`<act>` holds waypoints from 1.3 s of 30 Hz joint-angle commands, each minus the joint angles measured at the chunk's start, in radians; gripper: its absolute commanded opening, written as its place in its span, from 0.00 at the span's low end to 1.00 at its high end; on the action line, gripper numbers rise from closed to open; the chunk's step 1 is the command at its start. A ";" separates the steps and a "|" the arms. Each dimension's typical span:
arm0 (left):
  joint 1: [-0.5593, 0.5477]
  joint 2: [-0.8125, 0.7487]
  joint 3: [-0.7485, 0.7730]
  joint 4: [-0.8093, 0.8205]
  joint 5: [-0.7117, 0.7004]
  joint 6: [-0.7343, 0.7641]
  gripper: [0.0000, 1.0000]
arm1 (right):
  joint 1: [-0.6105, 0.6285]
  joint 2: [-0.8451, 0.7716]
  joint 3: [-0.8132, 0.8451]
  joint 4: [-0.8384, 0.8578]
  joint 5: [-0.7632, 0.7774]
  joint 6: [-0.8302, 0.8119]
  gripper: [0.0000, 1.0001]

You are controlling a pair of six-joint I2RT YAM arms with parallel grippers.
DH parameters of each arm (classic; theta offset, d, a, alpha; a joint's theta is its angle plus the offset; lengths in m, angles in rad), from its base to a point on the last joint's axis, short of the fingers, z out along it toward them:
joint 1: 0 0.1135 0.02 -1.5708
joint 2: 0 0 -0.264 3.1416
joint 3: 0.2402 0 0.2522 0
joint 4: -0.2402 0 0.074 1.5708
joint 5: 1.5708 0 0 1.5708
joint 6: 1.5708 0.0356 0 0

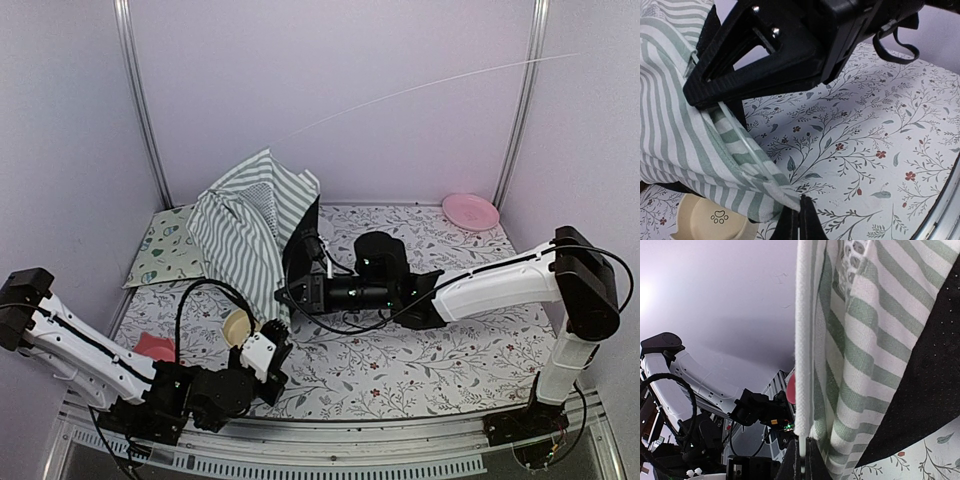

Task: Set up the pet tent
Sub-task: Insert the tent pole into the pole socket of the pet tent.

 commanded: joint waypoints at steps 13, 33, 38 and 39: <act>-0.061 0.011 -0.002 -0.022 0.220 0.011 0.00 | -0.029 -0.042 0.025 0.120 0.249 -0.033 0.00; -0.062 0.060 -0.004 -0.014 0.268 -0.007 0.00 | -0.058 -0.060 0.127 0.077 0.206 -0.053 0.00; -0.062 0.063 -0.005 -0.013 0.276 -0.011 0.00 | -0.064 -0.063 0.127 0.077 0.208 -0.057 0.00; -0.063 0.065 -0.005 -0.014 0.277 -0.012 0.00 | -0.067 -0.064 0.126 0.076 0.206 -0.058 0.00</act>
